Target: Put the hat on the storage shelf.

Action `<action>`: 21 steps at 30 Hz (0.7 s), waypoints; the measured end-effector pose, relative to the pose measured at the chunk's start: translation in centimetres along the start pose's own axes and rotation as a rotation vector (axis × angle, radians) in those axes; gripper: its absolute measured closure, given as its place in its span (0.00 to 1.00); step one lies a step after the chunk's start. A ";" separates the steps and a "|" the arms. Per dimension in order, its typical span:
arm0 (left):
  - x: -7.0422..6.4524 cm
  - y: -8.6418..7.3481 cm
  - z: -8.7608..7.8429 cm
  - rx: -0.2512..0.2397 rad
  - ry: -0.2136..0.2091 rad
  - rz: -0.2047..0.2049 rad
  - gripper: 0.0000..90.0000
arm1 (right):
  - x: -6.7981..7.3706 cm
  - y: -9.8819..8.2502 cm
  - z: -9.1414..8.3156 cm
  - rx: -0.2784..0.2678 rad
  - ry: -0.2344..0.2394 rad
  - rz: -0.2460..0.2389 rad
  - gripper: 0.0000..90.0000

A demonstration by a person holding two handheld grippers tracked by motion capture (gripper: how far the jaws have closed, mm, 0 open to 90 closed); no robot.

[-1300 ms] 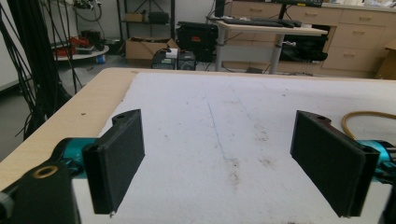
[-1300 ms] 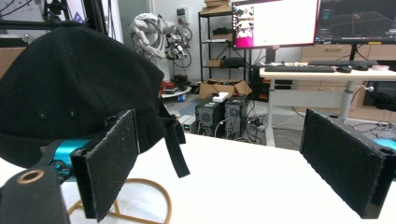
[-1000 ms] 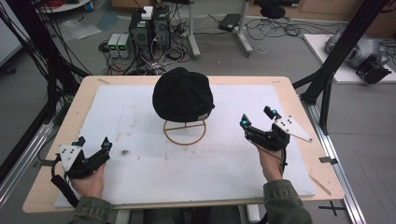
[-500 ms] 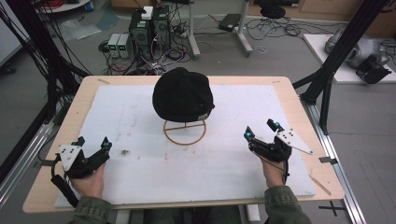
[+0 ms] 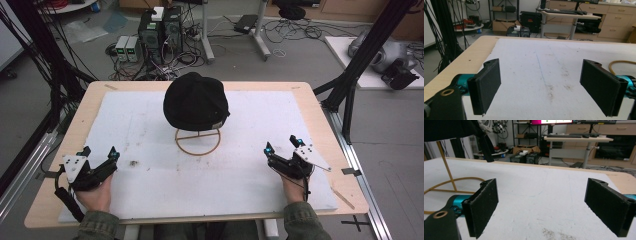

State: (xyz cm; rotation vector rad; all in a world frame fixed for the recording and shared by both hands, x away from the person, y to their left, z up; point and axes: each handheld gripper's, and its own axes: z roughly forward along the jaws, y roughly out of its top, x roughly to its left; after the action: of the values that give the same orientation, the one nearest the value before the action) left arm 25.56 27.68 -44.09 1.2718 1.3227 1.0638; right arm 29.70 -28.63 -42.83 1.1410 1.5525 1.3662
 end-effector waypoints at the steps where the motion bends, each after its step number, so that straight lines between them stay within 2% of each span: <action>1: 0.0 0.0 0.0 -0.001 0.000 -0.002 0.19 | 0.0 0.0 0.0 -0.005 0.002 -0.002 0.12; 7: 0.0 0.0 0.0 0.000 0.001 -0.003 0.19 | -0.1 -0.8 0.0 -0.003 0.002 0.003 0.12; 11: 0.0 0.0 0.1 0.001 0.001 -0.003 0.19 | -0.3 -0.7 -0.2 -0.024 -0.003 0.014 0.12; 21: 0.0 0.0 0.1 0.003 0.003 0.000 0.19 | -0.6 -0.8 -0.4 -0.029 -0.006 0.031 0.12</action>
State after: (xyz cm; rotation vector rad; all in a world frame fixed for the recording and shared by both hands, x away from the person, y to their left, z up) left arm 25.63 27.71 -44.12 1.2729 1.3268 1.0641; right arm 29.39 -29.36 -43.54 1.1550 1.5111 1.4000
